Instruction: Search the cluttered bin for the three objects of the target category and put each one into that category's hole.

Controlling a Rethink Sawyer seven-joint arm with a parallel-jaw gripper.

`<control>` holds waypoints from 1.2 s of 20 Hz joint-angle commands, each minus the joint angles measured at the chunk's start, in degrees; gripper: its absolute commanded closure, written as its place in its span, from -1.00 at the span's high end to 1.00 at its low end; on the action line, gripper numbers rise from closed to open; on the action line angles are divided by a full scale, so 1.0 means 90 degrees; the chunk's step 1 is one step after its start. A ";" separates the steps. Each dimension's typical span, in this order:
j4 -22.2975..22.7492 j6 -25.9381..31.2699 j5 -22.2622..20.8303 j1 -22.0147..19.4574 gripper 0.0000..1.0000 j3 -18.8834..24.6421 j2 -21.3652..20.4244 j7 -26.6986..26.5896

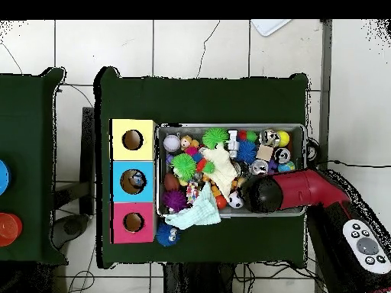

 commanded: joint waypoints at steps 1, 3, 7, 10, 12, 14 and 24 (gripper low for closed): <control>-0.0333 -0.0406 -0.0680 -0.0115 1.00 0.0160 0.0702 -0.1052; -0.0354 -0.0482 -0.0840 -0.0038 1.00 0.0057 0.0703 -0.0907; -0.0364 -0.0542 -0.1021 0.0014 1.00 0.0077 0.0548 -0.0858; -0.0413 -0.0615 -0.1225 0.0112 1.00 -0.0011 0.0490 -0.0682; -0.0404 -0.0631 -0.1335 0.0144 1.00 -0.0062 0.0413 -0.0626; -0.0438 -0.0637 -0.1428 0.0202 1.00 -0.0091 0.0357 -0.0566; -0.0440 -0.0724 -0.1736 0.0447 1.00 -0.0207 0.0069 -0.0259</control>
